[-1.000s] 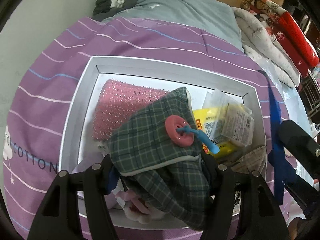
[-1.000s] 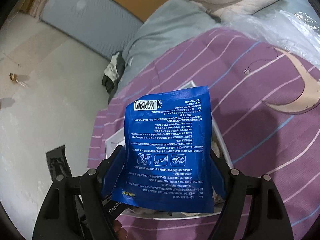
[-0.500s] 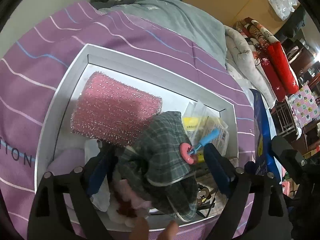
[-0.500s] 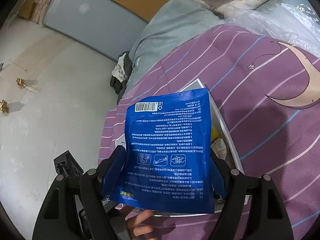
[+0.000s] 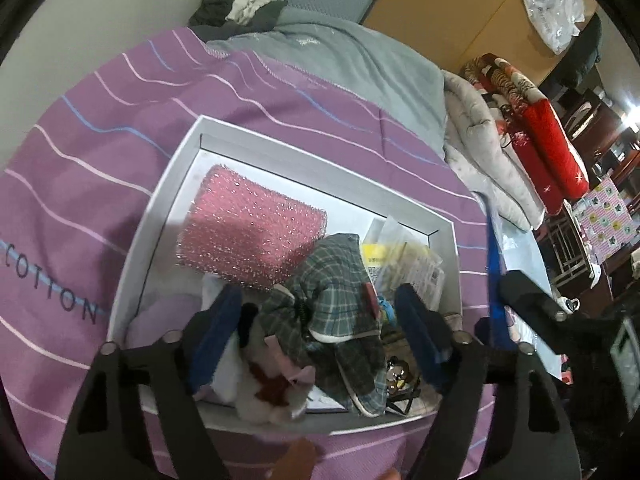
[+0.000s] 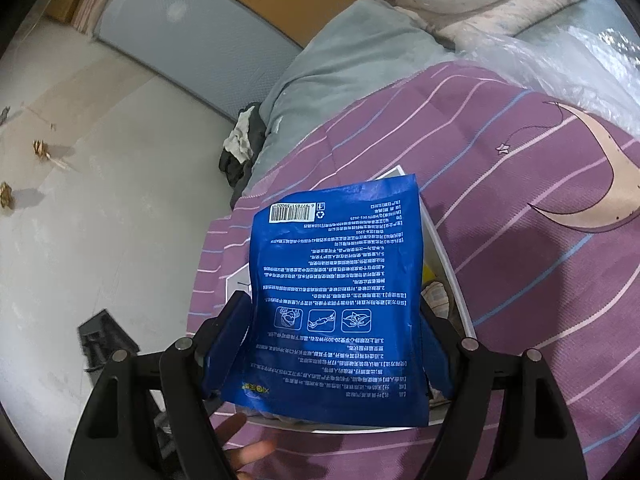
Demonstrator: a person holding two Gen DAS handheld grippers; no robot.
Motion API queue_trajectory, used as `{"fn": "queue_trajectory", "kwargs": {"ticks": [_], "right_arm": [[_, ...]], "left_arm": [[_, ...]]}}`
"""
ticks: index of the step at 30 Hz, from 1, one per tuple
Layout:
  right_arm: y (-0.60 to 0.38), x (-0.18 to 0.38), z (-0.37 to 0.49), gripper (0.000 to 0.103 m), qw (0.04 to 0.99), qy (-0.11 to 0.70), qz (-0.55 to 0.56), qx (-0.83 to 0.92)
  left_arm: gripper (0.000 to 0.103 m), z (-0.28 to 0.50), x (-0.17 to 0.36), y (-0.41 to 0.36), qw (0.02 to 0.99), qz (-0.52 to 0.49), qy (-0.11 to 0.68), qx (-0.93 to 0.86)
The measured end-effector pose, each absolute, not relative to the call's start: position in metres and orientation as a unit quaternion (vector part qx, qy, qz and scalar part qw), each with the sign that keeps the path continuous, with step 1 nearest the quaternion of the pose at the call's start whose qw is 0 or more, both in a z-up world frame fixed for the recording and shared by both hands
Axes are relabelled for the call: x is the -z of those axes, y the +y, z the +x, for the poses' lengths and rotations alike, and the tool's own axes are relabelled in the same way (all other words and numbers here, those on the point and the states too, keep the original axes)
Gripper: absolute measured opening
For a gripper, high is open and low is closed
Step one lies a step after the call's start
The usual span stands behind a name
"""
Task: Organize soft objects
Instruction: 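Lower and release the plaid pouch in the box with left tool while right tool releases the blue packet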
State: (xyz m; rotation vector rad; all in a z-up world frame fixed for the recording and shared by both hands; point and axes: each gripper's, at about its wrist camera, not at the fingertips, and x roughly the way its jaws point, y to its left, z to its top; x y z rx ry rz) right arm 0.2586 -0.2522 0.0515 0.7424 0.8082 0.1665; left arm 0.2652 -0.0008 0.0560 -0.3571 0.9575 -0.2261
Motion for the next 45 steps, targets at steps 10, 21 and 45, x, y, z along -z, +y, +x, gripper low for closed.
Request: {"fn": "queue_trajectory", "kwargs": {"ticks": [10,21,45], "right_arm": [[-0.231,-0.053,0.263,0.079,0.865,0.402,0.285,-0.091],[-0.237,-0.048,0.264,0.079,0.85,0.406,0.317,-0.112],[-0.236,-0.039,0.269,0.079,0.845,0.422,0.314,-0.093]], "left_arm": [[0.032,0.257,-0.068,0.004,0.878,-0.138,0.452,0.078],[0.012,0.245,-0.089,0.02,0.885,-0.155,0.431,0.085],[0.009,0.264,-0.042,-0.039,0.851,-0.059,0.513,0.095]]}}
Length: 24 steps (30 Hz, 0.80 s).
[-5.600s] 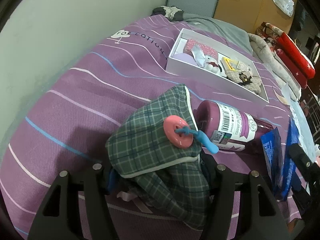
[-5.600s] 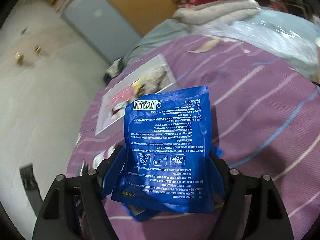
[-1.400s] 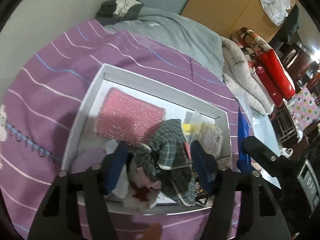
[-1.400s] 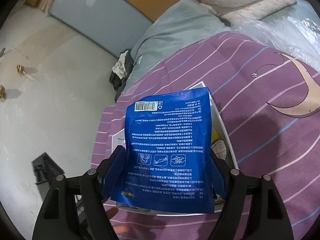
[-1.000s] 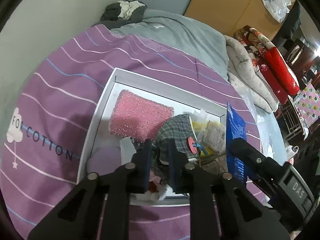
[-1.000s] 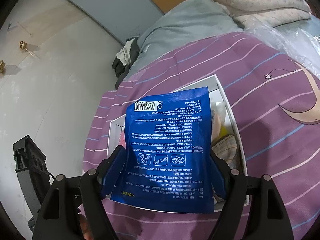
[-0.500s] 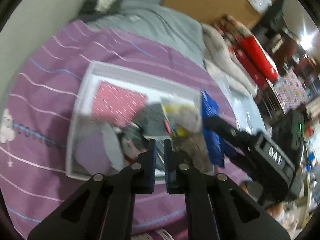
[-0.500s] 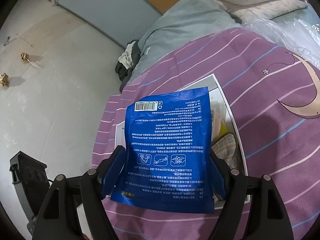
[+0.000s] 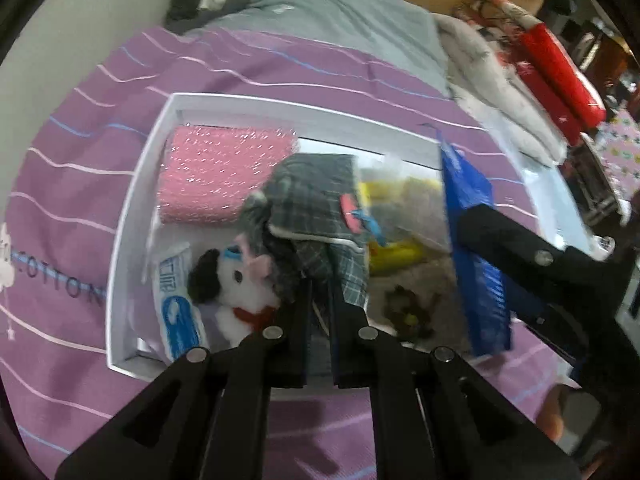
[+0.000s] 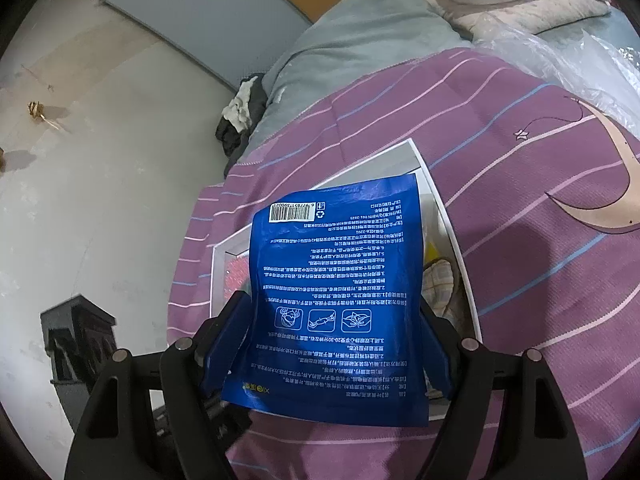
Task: Organize soft objects
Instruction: 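Lower and release the plaid pouch in the box with left tool while right tool releases the blue packet, then withdraw both tools from the box toward the second blue packet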
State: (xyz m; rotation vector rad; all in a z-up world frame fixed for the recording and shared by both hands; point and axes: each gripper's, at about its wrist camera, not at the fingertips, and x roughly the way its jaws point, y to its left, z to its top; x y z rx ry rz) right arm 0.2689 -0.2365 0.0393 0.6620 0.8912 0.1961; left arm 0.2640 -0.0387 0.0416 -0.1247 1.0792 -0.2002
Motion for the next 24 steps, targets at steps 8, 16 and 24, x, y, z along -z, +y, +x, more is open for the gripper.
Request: {"fn": "queue_trajectory", "kwargs": {"ticks": [8,16,24], "right_arm": [[-0.232,-0.032,0.279,0.079,0.853,0.427,0.286,-0.091],[-0.214,-0.032,0.281,0.09,0.875,0.418,0.231,-0.081],[-0.227,-0.051,0.267,0.102,0.884,0.363,0.279,-0.092]], "left_arm": [[0.009,0.26,-0.046,-0.026,0.855,-0.088,0.503,0.088],[0.01,0.26,-0.049,-0.026,0.857,-0.083,0.503,0.077],[0.013,0.258,-0.051,-0.018,0.854,-0.096,0.505,0.083]]}}
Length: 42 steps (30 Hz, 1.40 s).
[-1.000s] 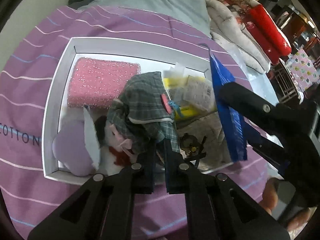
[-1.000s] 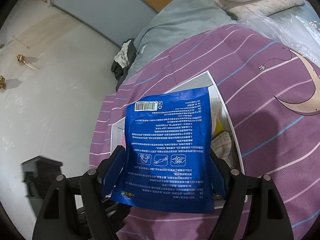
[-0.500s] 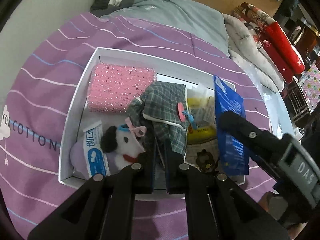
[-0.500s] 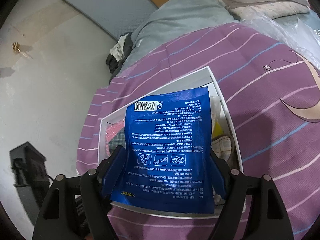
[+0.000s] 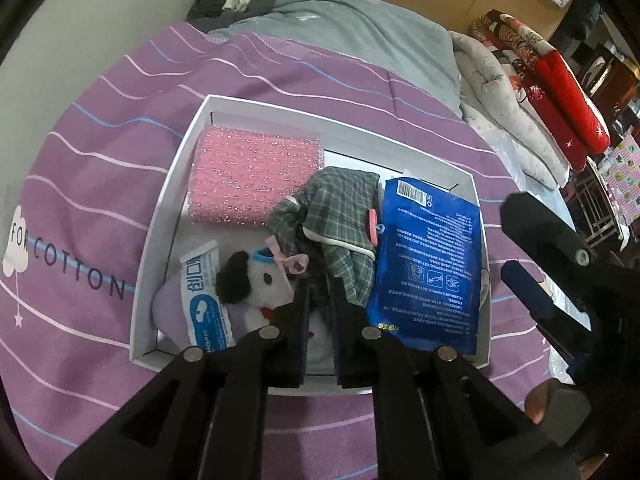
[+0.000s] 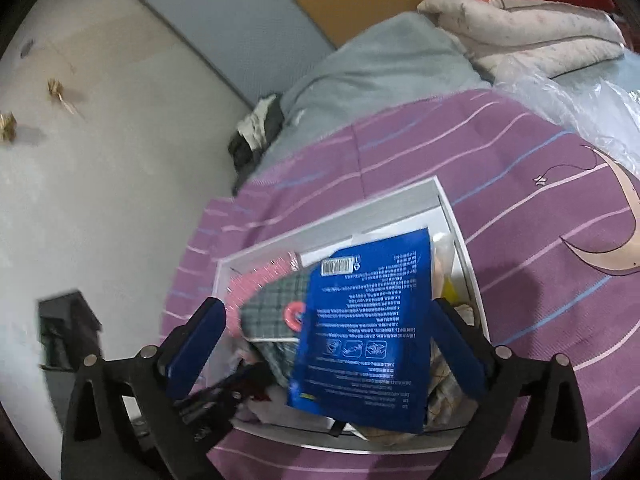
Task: Organize soft objects
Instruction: 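Withdraw both tools from the box toward the second blue packet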
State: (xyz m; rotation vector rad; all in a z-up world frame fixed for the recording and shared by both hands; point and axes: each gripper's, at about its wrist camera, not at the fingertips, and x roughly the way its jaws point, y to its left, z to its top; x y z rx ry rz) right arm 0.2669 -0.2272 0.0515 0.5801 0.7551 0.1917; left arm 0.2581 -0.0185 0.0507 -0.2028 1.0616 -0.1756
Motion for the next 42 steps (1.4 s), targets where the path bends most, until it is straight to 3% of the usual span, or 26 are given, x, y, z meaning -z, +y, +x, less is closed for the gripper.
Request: {"fn": "queue_trajectory", "kwargs": {"ticks": [4,8,18,34,42], "right_arm": [[-0.222,-0.056,0.265,0.102,0.882,0.391,0.248,-0.091],[-0.213,-0.061,0.26,0.102,0.876,0.419,0.218,-0.094],[-0.213,-0.08,0.239,0.102,0.863,0.45,0.212,-0.092],[-0.241,-0.096,0.17,0.102,0.819,0.461,0.338,0.048],[-0.265,-0.064,0.116,0.102,0.758,0.491,0.422,0.084]], "left_arm": [[0.03,0.256,-0.051,-0.018,0.85,-0.099,0.51,0.089],[0.035,0.252,-0.056,-0.016,0.847,-0.098,0.513,0.098],[0.036,0.232,-0.075,-0.013,0.841,-0.093,0.522,0.112],[0.036,0.203,-0.088,-0.008,0.818,-0.038,0.549,0.17],[0.036,0.184,-0.085,-0.029,0.807,0.058,0.559,0.183]]}}
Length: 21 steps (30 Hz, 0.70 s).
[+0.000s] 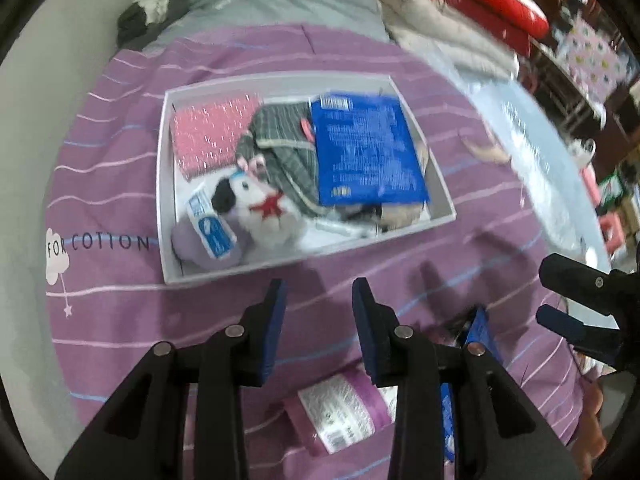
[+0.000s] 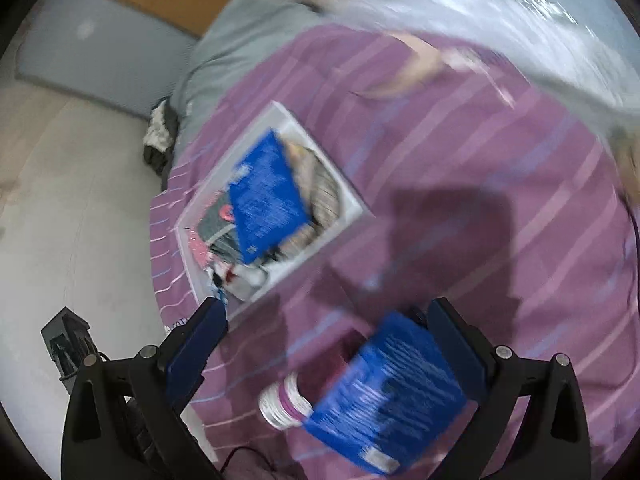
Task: Organize soft objects
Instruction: 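Withdraw both tools from the box toward the second blue packet, then grasp the second blue packet with right tool and lift it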
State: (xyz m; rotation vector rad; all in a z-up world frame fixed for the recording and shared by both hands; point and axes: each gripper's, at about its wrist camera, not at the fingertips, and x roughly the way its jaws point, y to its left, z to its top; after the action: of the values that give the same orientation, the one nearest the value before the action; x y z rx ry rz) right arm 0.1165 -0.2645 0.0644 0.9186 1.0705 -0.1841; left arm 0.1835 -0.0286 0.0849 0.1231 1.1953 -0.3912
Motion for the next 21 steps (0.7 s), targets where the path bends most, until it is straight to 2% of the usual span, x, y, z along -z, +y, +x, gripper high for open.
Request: {"fn": "queue_trajectory", "kwargs": {"ticks": [17,21], "right_arm": [[-0.25,0.015,0.087,0.103,0.612,0.582,0.513,0.15],[-0.252,0.023,0.083,0.103,0.595,0.571,0.54,0.169]], "left_arm": [[0.036,0.174,-0.063,-0.041,0.77,0.125,0.591,0.207],[0.036,0.179,-0.059,-0.035,0.769,0.116,0.597,0.198]]}}
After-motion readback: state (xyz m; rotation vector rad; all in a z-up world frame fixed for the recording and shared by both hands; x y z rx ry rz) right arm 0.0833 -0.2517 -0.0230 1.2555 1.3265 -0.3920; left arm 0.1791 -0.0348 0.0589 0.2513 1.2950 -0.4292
